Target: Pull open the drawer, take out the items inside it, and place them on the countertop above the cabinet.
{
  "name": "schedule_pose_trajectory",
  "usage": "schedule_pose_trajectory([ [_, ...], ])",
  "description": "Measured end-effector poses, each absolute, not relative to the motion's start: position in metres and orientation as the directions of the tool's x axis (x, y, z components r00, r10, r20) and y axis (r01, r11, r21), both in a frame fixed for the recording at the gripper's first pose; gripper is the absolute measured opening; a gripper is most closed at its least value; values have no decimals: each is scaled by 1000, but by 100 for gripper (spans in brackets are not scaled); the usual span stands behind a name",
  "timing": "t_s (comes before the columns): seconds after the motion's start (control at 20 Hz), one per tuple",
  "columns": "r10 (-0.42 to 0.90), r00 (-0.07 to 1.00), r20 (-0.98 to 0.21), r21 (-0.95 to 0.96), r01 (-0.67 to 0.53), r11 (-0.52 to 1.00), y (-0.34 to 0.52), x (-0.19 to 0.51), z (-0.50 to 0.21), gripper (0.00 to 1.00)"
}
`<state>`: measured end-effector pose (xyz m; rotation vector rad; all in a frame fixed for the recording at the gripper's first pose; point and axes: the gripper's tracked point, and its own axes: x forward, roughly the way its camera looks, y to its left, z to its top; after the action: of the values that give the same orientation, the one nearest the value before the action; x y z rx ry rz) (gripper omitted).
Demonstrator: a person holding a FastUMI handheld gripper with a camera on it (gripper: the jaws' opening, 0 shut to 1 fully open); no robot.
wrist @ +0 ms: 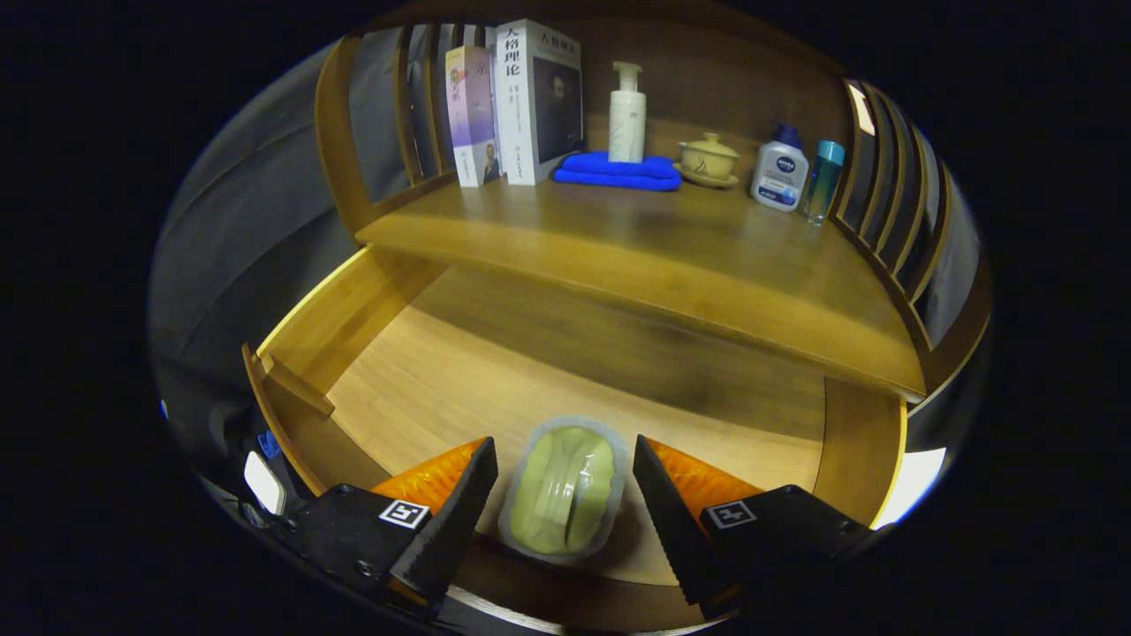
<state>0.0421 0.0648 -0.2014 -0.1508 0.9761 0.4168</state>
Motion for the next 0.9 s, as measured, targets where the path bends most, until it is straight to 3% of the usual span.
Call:
schedule_pose_trajectory([
  [0.15,267,439,-858,80,-399,914,61,42,-213,96],
  [0.3,268,370,-890,121,-376,919,58,37,-228,78],
  [0.45,303,353,-885,165,-371,914,63,39,-230,55],
  [0.55,314,342,-886,189,-351,917,66,36,-227,21],
  [0.9,346,436,-831,157,-413,897,72,40,-201,21],
])
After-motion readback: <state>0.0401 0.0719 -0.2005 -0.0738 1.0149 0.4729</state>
